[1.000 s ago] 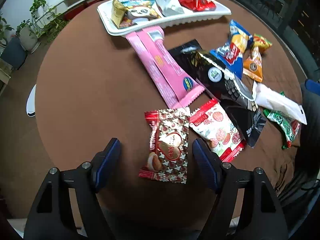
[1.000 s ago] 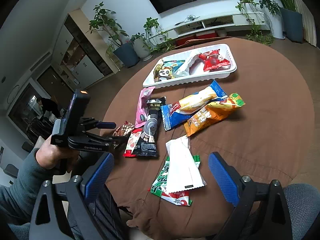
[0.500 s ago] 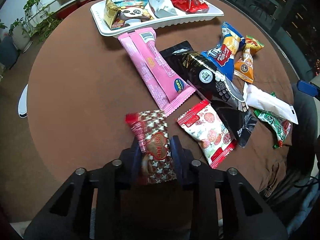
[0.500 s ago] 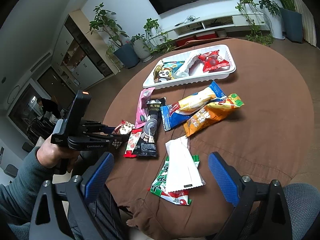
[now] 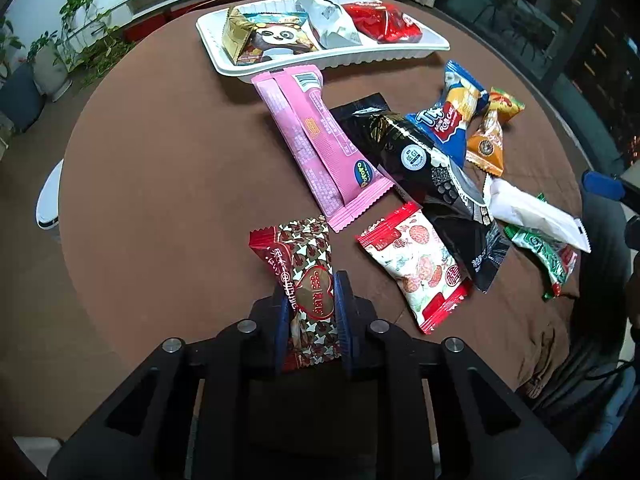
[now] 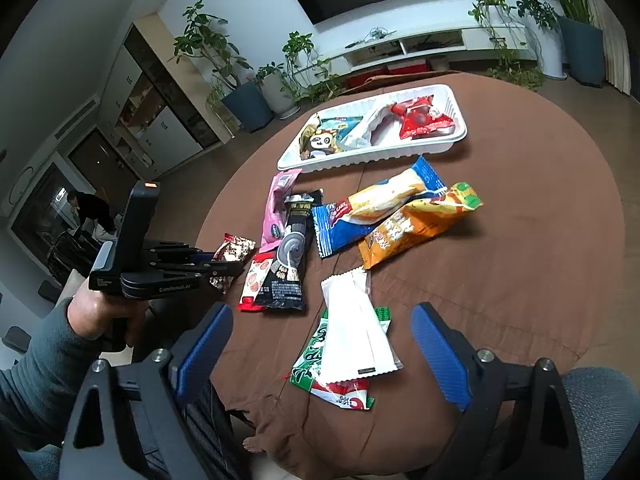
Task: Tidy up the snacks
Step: 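Grasp the brown-red wafer with left tool while right tool grasps white packet, then carry the wafer and white packet into the tray and release them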
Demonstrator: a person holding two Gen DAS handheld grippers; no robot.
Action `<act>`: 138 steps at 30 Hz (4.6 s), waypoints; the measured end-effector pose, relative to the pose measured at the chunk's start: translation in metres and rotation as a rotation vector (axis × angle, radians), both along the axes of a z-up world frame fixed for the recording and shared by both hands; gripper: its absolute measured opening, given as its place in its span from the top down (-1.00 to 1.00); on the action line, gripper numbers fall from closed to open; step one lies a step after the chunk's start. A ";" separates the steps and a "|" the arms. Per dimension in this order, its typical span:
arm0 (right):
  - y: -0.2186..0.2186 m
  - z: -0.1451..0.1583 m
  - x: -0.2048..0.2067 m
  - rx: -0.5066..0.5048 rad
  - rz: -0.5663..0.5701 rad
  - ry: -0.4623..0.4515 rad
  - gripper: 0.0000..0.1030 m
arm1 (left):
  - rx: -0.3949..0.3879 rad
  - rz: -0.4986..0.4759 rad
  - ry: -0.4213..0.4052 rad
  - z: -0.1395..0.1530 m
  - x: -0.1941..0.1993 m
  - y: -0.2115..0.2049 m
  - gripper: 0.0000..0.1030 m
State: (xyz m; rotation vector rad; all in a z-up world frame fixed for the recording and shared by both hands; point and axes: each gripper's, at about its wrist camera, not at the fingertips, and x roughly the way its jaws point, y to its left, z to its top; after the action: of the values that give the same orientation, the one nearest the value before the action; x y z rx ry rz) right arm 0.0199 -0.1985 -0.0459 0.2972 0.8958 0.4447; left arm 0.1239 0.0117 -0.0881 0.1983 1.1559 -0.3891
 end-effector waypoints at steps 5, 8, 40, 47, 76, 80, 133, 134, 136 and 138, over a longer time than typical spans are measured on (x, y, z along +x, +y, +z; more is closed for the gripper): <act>0.001 0.001 0.001 -0.060 -0.007 -0.009 -0.79 | -0.068 0.042 -0.023 0.007 -0.007 0.010 0.65; -0.001 0.003 0.005 -0.097 -0.003 -0.008 -0.79 | -0.115 0.068 -0.032 0.012 -0.014 0.018 0.65; 0.066 -0.044 0.068 -0.502 0.311 0.199 0.20 | -0.290 0.111 -0.010 0.010 -0.041 0.026 0.65; 0.075 -0.044 0.073 -0.547 0.321 0.180 0.18 | -0.290 0.099 0.004 0.007 -0.039 0.023 0.64; 0.021 -0.020 0.103 0.061 0.178 0.202 0.51 | -0.450 0.139 -0.008 0.019 -0.037 0.041 0.64; -0.005 -0.023 0.109 0.119 0.101 0.207 0.51 | -0.475 0.157 -0.025 0.028 -0.027 0.048 0.64; 0.007 -0.040 0.326 -0.019 -0.168 0.145 0.49 | -0.260 0.061 -0.039 0.005 0.280 -0.091 0.63; 0.008 -0.040 0.326 -0.022 -0.165 0.147 0.48 | -0.260 0.063 -0.041 0.003 0.281 -0.092 0.63; 0.010 -0.039 0.328 -0.023 -0.168 0.149 0.47 | -0.260 0.061 -0.040 0.003 0.281 -0.092 0.62; 0.010 -0.039 0.329 -0.021 -0.168 0.150 0.46 | -0.258 0.063 -0.041 0.003 0.281 -0.093 0.62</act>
State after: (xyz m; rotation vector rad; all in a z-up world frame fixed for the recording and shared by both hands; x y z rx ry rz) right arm 0.3489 -0.1881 -0.0852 0.3875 1.0124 0.2601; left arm 0.4051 -0.0813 -0.0855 -0.0549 1.0578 -0.4720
